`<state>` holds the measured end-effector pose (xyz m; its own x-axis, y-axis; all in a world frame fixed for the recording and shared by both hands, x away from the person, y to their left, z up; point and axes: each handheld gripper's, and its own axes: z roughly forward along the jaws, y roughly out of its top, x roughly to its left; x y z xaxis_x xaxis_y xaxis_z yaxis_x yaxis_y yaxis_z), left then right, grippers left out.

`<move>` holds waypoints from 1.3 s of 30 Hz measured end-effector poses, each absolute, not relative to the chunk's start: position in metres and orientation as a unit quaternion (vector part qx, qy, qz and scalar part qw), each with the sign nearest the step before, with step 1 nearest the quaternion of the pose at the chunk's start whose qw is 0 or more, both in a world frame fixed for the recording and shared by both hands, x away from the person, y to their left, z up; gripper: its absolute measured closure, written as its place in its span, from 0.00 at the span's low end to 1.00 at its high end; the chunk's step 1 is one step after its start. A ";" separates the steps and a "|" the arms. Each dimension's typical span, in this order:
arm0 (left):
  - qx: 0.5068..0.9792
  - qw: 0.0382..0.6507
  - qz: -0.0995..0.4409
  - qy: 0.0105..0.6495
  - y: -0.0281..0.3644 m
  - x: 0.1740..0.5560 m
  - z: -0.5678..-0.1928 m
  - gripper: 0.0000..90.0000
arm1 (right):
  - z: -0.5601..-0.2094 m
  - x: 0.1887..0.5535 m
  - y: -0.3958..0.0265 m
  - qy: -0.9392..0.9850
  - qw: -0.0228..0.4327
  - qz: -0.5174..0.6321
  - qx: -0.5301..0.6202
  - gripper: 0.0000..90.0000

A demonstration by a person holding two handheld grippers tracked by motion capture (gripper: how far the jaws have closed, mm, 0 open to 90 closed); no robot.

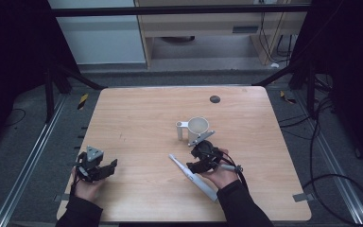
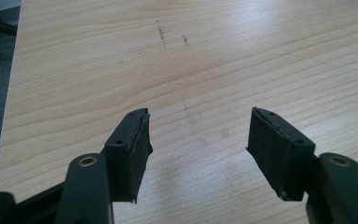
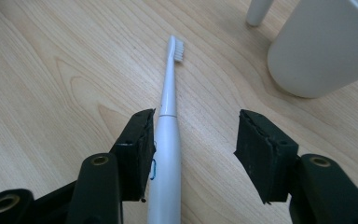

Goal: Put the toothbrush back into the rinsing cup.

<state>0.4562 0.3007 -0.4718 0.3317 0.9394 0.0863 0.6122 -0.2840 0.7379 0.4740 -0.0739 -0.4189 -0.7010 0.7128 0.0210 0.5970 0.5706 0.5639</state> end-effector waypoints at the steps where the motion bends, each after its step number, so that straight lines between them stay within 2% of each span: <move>1: 0.756 0.307 0.266 0.513 0.301 0.456 -0.472 0.42 | -0.420 0.475 -0.073 0.881 0.103 0.272 0.372 0.52; 39: 0.759 0.305 0.263 0.511 0.300 0.457 -0.473 0.42 | -0.462 0.483 -0.047 0.899 0.052 0.199 0.386 0.57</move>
